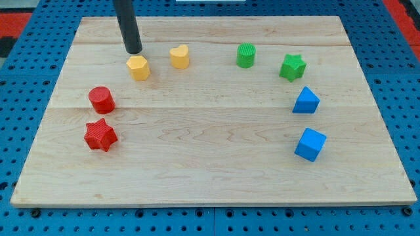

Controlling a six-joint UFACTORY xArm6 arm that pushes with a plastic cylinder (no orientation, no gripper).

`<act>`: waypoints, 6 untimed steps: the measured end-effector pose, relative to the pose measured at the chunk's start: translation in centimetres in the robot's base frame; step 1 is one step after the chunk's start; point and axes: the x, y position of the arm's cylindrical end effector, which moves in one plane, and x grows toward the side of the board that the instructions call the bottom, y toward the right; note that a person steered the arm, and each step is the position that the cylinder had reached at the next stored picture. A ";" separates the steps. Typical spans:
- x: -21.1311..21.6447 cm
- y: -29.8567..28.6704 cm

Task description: Place your hand diagonally in between the yellow hexagon and the red circle

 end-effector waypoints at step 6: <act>8.7 6.7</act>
